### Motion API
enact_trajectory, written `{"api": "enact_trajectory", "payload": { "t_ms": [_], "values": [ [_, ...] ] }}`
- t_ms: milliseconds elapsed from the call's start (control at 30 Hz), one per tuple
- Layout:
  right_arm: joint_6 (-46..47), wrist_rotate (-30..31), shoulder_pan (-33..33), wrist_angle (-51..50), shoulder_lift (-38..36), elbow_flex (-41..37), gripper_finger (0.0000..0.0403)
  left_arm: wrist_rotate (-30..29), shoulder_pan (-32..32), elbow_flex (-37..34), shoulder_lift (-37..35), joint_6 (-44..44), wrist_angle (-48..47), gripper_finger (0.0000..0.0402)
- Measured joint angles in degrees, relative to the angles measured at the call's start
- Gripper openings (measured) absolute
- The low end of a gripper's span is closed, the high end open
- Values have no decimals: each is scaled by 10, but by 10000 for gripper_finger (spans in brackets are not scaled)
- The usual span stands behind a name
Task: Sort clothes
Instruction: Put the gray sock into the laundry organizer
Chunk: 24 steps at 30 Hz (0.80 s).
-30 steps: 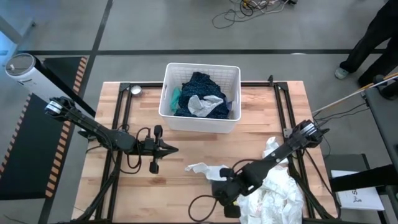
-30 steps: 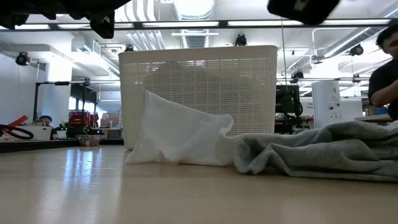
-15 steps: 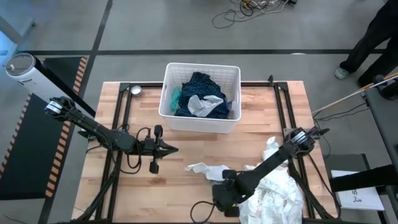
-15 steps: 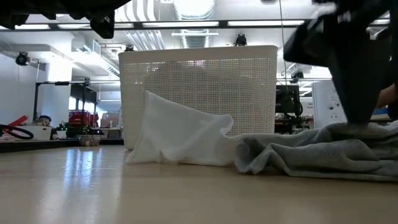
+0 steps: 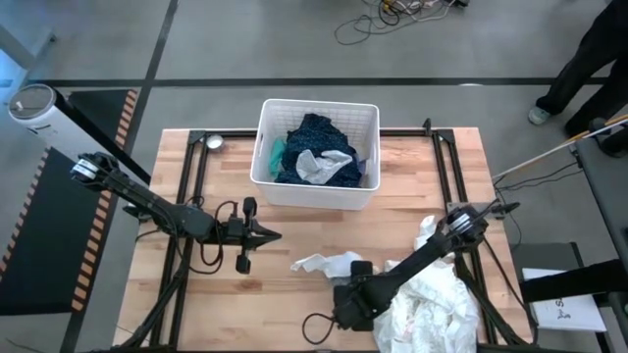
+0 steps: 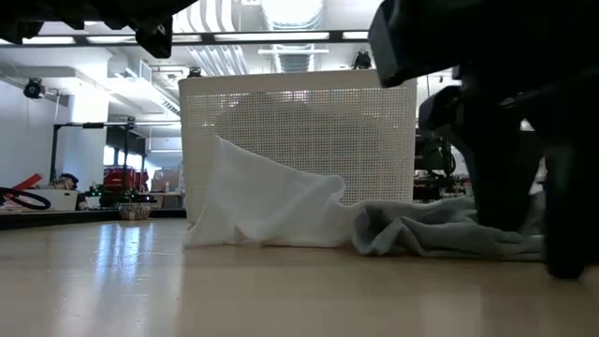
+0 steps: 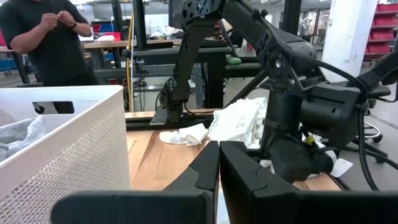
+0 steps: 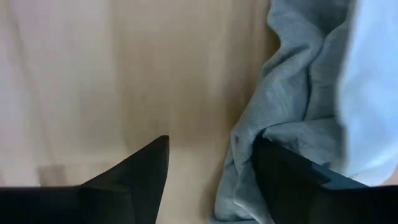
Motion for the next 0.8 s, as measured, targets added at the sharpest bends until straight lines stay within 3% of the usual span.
{"api": "enact_trajectory", "payload": {
  "t_ms": [200,433,600,800],
  "values": [
    [-21,-14,-10,0,7,1,164,0,0,0,0,0,-1,0],
    [-47,-28,-11,-9,-1,9,15,0,0,0,0,0,0,0],
    [-62,-54,-5,-19,-17,35,8,0,0,0,0,0,0,0],
    [-95,-54,0,-77,-28,121,1,0,0,0,0,0,0,0]
  ]
}}
